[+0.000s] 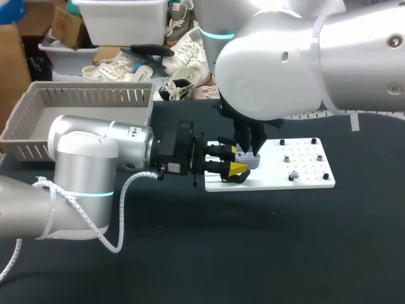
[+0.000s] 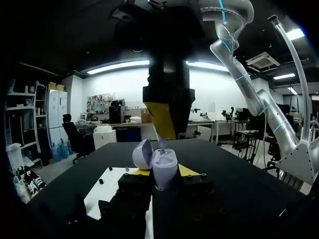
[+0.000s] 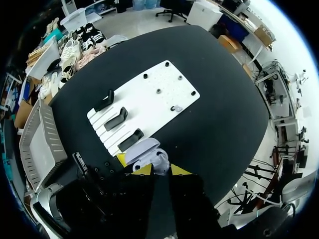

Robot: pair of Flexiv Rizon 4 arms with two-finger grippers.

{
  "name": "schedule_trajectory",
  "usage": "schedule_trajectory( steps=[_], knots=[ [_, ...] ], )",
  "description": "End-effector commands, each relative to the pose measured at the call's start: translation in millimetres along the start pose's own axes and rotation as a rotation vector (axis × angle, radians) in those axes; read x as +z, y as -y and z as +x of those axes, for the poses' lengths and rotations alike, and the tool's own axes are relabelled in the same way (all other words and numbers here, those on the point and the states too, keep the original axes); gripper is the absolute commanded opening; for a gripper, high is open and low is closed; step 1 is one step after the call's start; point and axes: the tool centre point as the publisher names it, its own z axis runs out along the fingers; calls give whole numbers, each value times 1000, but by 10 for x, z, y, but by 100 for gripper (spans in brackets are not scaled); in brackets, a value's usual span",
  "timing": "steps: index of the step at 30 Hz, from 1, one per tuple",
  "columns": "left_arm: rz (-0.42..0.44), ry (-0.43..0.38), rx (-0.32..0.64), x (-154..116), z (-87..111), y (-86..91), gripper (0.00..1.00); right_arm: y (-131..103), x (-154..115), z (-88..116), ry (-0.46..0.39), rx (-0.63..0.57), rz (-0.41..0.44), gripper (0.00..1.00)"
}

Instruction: Pick up each earbud case from the left stands, insert the matching earbuds, close the lid, and place the case in the box.

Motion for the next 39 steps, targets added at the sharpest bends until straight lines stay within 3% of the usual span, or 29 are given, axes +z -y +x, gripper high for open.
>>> schedule_trajectory(
  steps=[1, 12, 39],
  knots=[
    [-1, 2, 1, 3, 8, -1, 0, -11, 2, 0, -5, 2, 7, 0],
    [-1, 2, 1, 3, 8, -1, 0, -9, -95, 12, -25, -1, 10, 0],
    [-1, 2, 1, 3, 8, -1, 0, -20, -11, 5, -74, -4, 50, 0]
  ],
)
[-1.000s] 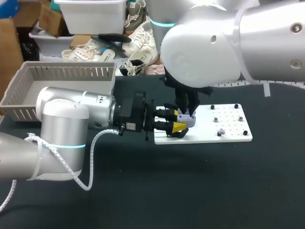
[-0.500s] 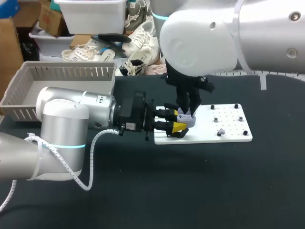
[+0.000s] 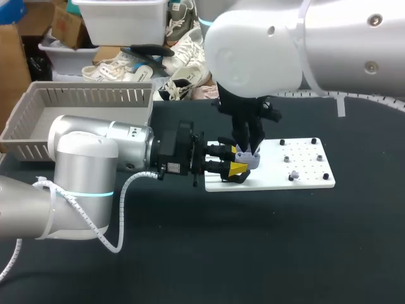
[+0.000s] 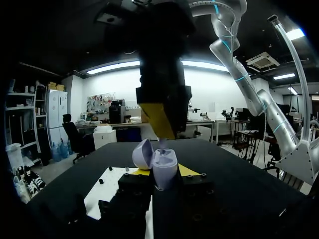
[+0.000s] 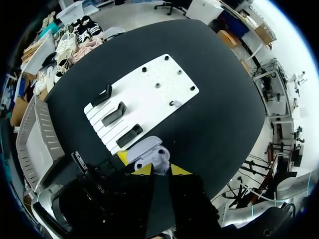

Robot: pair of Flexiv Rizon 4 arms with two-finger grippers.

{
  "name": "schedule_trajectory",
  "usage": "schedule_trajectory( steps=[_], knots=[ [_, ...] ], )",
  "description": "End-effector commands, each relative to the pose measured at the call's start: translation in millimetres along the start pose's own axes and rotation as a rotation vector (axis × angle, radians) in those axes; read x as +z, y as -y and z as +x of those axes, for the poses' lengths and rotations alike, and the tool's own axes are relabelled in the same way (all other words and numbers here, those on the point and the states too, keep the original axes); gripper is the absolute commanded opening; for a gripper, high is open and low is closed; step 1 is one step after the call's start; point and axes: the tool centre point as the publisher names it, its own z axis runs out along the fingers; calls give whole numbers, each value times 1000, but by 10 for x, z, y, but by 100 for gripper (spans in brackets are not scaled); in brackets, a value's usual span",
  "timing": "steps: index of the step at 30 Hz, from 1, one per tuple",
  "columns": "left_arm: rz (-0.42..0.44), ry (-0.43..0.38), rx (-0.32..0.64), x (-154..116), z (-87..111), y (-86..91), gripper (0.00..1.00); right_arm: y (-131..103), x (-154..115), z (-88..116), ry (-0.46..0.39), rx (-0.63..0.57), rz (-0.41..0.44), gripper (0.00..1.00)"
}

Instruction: Pick up each earbud case from the left stands, insert the matching earbuds, close the lid, and place the case in the box.

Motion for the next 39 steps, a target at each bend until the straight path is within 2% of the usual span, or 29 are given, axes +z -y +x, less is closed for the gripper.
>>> schedule_trajectory(
  steps=[1, 39],
  knots=[
    [-1, 2, 1, 3, 8, -1, 0, 10, 12, 0, 0, 5, 5, 0],
    [-1, 2, 1, 3, 8, -1, 0, 37, 163, -16, -17, 26, -13, 0]
  ],
)
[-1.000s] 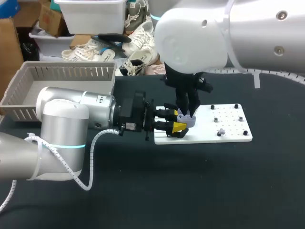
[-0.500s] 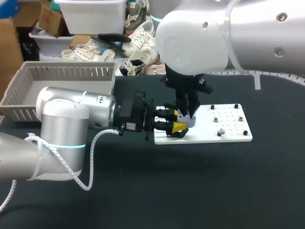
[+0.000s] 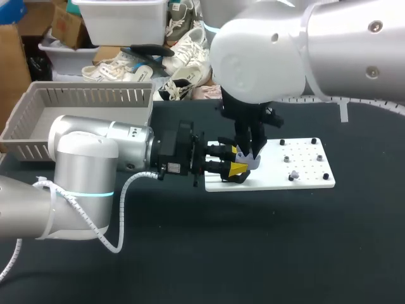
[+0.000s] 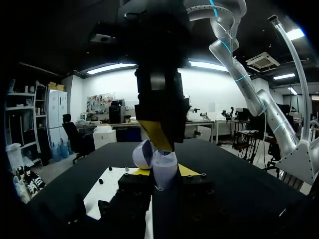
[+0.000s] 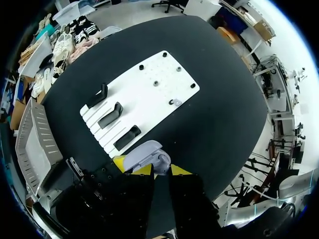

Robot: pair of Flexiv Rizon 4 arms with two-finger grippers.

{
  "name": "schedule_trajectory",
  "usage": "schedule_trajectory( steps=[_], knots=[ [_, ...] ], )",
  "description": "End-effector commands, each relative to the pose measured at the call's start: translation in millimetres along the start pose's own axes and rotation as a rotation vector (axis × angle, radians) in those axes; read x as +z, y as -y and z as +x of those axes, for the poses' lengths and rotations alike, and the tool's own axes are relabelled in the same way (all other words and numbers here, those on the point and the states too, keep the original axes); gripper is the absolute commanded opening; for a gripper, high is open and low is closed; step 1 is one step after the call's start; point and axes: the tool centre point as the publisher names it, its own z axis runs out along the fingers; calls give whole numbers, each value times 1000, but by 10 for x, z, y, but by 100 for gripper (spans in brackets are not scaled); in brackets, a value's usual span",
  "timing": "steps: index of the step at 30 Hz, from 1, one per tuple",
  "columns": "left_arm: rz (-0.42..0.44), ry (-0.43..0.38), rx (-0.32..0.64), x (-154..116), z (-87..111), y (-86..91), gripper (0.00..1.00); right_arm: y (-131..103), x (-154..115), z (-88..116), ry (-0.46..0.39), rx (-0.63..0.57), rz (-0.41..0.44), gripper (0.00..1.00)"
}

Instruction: Pick up each earbud case from the left stands, insert the matching earbuds, close the lid, and place the case in the box.

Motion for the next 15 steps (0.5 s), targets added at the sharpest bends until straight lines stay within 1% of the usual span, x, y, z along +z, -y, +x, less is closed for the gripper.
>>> schedule_trajectory(
  steps=[1, 5, 6, 9, 10, 15],
  knots=[
    [-2, 2, 1, -2, 8, -4, 0, 35, 26, 7, 1, 5, -6, 0],
    [-2, 2, 1, -2, 8, -4, 0, 33, 32, 8, -1, 5, -9, 0],
    [-2, 2, 1, -2, 8, -4, 0, 32, 34, 9, -1, 5, -9, 12],
    [-2, 2, 1, -2, 8, -4, 0, 31, 37, 11, -3, 5, -13, 28],
    [-2, 2, 1, -2, 8, -4, 0, 31, 38, 12, -2, 5, -16, 30],
    [-2, 2, 1, -2, 8, -4, 0, 66, -47, 42, 8, 8, -42, 36]
  ],
)
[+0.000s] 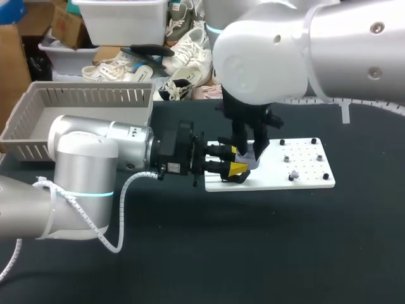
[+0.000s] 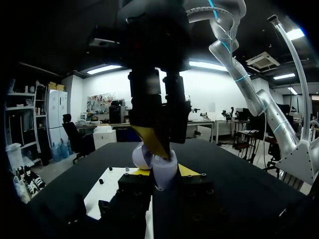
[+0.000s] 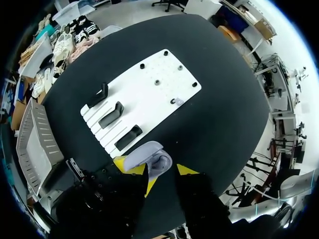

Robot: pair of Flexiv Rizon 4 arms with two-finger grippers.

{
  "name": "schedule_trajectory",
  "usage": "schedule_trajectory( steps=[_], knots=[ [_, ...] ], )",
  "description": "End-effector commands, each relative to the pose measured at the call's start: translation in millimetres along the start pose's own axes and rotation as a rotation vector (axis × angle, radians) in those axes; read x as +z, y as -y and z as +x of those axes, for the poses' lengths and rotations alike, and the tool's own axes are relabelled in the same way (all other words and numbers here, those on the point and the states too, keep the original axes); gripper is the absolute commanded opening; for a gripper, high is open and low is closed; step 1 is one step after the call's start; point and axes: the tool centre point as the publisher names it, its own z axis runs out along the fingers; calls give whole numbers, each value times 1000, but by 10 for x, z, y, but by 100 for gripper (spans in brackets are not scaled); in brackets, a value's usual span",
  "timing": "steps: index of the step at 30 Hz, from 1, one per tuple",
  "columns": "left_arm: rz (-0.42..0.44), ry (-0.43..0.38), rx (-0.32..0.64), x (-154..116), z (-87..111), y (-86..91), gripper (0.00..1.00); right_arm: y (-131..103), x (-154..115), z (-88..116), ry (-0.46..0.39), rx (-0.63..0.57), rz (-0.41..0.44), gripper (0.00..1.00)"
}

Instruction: Pick up each earbud case from the left stands, insert the matching earbuds, close the lid, and place the case in the box.

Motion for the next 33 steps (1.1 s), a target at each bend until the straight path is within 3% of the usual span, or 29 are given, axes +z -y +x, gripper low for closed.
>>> schedule_trajectory(
  steps=[1, 14, 16, 18, 21, 28, 33],
  knots=[
    [-1, 2, 1, 2, 8, -1, 0, 106, -76, 45, 19, 8, -37, 36],
    [-1, 2, 1, 2, 8, -1, 0, 539, -270, -9, 106, -23, -275, 34],
    [-1, 2, 1, 2, 8, -1, 0, 602, -280, -23, 116, -71, -322, 36],
    [-1, 2, 1, 2, 8, -1, 0, 657, -287, -35, 127, -110, -357, 44],
    [-1, 2, 1, 2, 8, -1, 0, 751, -293, -90, 146, -129, -411, 43],
    [-1, 2, 1, 2, 8, -1, 0, 938, -205, -201, 195, -177, -457, 38],
    [-1, 2, 1, 2, 8, -1, 0, 1016, -96, -215, 212, -247, -471, 41]
  ],
)
